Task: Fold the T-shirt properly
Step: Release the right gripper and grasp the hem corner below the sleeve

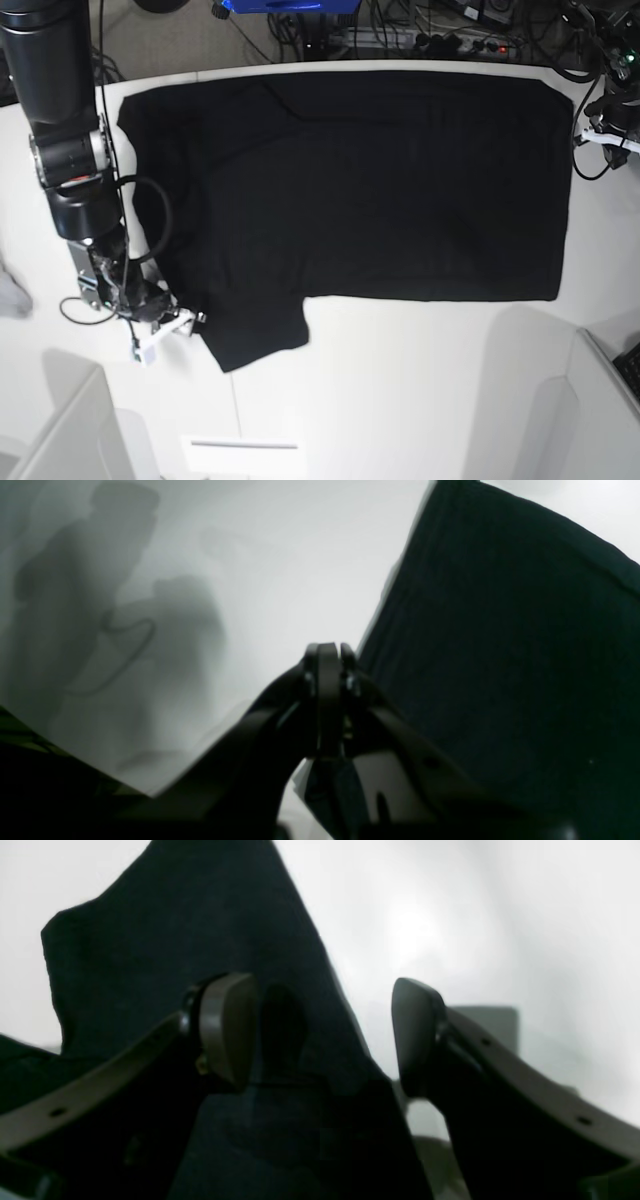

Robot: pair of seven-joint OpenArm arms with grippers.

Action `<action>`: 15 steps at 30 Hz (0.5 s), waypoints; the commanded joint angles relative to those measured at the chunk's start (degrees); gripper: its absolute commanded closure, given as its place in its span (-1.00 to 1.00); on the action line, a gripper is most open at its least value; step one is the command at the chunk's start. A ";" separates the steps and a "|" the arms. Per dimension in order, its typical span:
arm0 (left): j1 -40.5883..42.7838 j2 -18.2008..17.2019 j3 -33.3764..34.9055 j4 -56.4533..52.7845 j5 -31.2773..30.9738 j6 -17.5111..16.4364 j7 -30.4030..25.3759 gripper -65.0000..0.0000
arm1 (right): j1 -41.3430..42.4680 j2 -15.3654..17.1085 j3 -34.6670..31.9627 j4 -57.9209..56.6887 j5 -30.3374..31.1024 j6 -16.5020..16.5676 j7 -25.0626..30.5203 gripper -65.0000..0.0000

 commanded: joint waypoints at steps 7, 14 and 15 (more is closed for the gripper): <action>-1.03 -0.65 -0.28 0.44 -0.01 0.13 -1.25 1.00 | 1.84 -2.49 0.56 0.34 -7.25 0.49 1.11 -0.24; -1.65 -1.00 0.24 -0.26 -0.01 0.13 -1.25 1.00 | 1.23 -2.85 0.73 0.34 -11.74 0.49 1.11 0.19; -2.26 -1.00 0.24 -0.70 -0.01 0.13 -1.25 1.00 | 1.14 -2.85 0.73 0.34 -11.74 0.49 1.11 0.36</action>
